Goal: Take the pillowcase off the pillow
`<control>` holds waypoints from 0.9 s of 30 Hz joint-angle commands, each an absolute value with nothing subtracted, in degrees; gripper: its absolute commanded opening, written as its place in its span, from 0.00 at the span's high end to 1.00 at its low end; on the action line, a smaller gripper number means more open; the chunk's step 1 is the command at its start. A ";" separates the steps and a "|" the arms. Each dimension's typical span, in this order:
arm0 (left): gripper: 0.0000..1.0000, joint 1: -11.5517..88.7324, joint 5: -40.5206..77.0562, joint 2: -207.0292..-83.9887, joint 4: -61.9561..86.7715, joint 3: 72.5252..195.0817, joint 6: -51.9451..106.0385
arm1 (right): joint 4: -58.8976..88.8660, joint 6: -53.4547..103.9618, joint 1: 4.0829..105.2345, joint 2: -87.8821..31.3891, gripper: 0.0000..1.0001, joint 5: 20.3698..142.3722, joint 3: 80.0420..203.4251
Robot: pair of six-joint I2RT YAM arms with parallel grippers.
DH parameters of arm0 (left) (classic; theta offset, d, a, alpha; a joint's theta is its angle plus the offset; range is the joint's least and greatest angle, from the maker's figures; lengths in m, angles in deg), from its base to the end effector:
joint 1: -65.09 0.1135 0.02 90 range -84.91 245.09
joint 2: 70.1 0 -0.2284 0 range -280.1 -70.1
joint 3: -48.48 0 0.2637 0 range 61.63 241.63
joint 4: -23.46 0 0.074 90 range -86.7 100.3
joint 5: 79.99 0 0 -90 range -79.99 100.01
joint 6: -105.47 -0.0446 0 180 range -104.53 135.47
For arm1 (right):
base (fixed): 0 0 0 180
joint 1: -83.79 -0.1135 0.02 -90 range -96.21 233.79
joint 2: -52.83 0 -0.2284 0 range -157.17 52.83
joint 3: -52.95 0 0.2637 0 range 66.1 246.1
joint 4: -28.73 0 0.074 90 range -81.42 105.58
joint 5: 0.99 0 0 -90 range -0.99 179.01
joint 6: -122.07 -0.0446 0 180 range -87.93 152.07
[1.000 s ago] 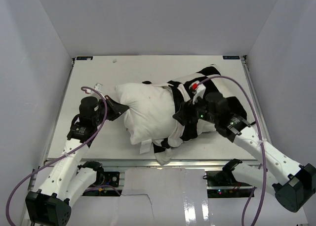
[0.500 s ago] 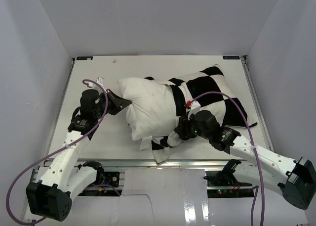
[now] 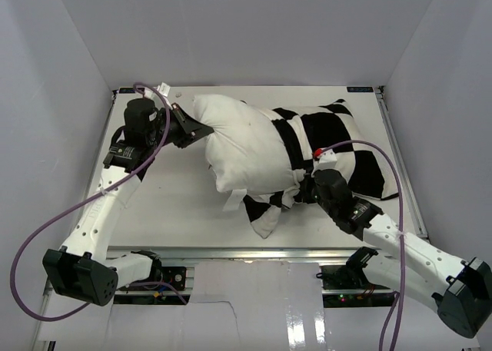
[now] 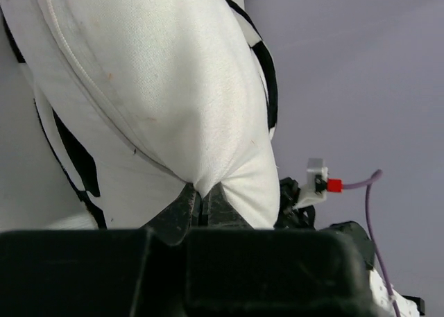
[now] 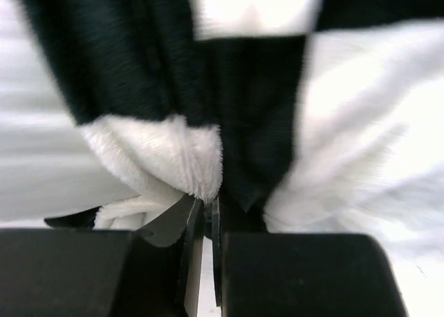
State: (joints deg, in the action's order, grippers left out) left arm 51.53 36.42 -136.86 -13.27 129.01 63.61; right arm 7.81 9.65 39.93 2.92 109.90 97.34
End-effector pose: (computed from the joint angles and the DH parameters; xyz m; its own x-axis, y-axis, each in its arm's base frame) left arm 0.2782 -0.0875 0.3417 -0.7060 -0.5159 -0.4852 0.1234 0.5850 -0.8016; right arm 0.1833 0.1541 0.2114 -0.4559 0.0561 -0.8883 -0.2632 0.9449 0.1947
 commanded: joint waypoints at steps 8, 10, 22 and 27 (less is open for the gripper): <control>1.00 54.10 45.68 -137.69 -15.18 140.03 63.81 | 6.18 8.60 55.21 5.72 0.92 111.07 91.68; 1.00 54.10 45.69 -136.99 -15.01 138.46 62.15 | 6.00 8.51 55.83 6.60 0.92 110.99 91.68; 1.00 53.66 41.47 -120.65 -2.71 106.04 60.03 | 0.55 13.34 55.40 13.20 0.30 90.07 105.99; 1.00 52.96 40.24 -118.27 0.37 97.50 60.38 | 6.68 18.07 54.61 6.55 0.26 83.67 115.99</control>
